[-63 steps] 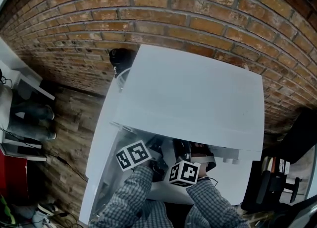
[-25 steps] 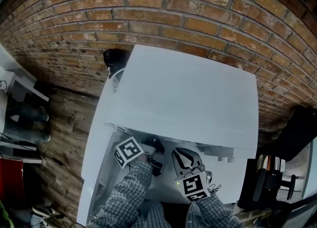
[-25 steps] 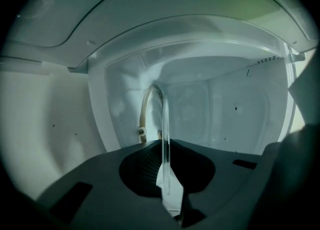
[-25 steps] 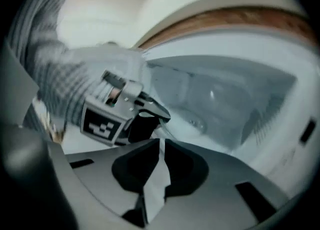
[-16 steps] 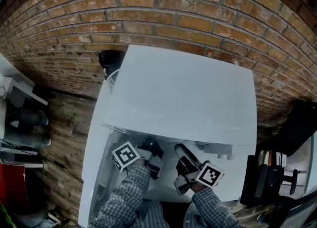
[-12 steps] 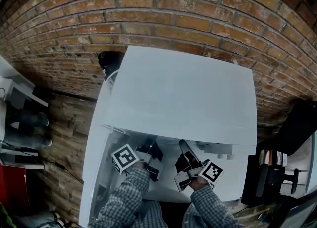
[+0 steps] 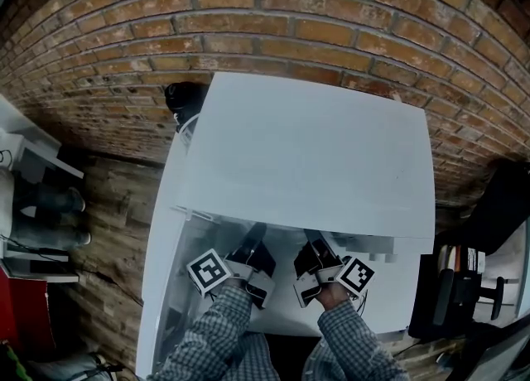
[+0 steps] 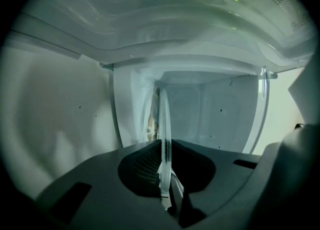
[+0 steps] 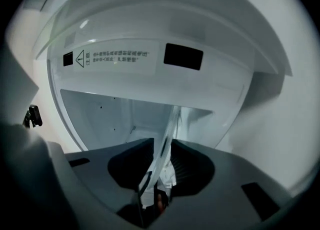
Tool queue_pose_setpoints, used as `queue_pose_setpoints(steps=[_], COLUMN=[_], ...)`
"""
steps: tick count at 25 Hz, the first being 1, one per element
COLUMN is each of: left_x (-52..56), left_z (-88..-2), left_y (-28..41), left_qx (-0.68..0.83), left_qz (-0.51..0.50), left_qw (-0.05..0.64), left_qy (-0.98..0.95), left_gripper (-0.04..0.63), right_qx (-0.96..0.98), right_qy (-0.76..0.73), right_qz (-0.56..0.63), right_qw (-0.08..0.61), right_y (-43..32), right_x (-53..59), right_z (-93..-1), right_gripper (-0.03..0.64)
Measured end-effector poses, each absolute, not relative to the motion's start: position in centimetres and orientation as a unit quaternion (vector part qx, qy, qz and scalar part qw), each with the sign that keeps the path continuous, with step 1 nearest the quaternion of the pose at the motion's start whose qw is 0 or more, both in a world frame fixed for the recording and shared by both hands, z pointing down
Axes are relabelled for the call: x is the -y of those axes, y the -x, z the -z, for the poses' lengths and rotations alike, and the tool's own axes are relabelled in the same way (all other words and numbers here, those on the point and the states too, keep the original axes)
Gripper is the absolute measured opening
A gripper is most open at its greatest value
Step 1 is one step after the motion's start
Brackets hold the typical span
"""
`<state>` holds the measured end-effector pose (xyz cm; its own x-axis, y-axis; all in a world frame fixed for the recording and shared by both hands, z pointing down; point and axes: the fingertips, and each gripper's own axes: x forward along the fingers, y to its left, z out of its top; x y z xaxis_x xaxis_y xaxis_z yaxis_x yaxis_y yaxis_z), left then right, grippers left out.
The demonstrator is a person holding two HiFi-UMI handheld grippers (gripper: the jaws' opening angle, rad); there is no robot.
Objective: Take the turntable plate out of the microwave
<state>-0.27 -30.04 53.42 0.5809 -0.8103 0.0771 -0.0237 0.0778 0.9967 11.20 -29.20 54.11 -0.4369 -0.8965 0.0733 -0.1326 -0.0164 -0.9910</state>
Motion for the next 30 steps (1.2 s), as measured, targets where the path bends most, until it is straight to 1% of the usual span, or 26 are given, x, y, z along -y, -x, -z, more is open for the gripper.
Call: queue_pose_setpoints(steps=[2,5,30], left_x=[30.2,30.2,25.9], left_z=[-52.8,-52.7,-50.3], left_y=[0.1,-0.1,0.8], left_qx=[0.333,0.326,0.300], left_qz=[0.311,0.316,0.348], left_qw=[0.647,0.644,0.625], left_qy=[-0.611,-0.616,-0.631], left_gripper=[0.035,0.037,0.038], right_qx=[-0.609,-0.594,-0.621], right_qy=[0.411,0.409,0.416], right_qz=[0.587,0.593,0.551], right_qw=[0.340,0.357,0.371], right_y=[-11.3,-11.3,-10.7], right_x=[29.3,29.3,24.8], right_z=[-54.2,-54.4,-51.5], right_gripper=[0.072,0.060,0.058])
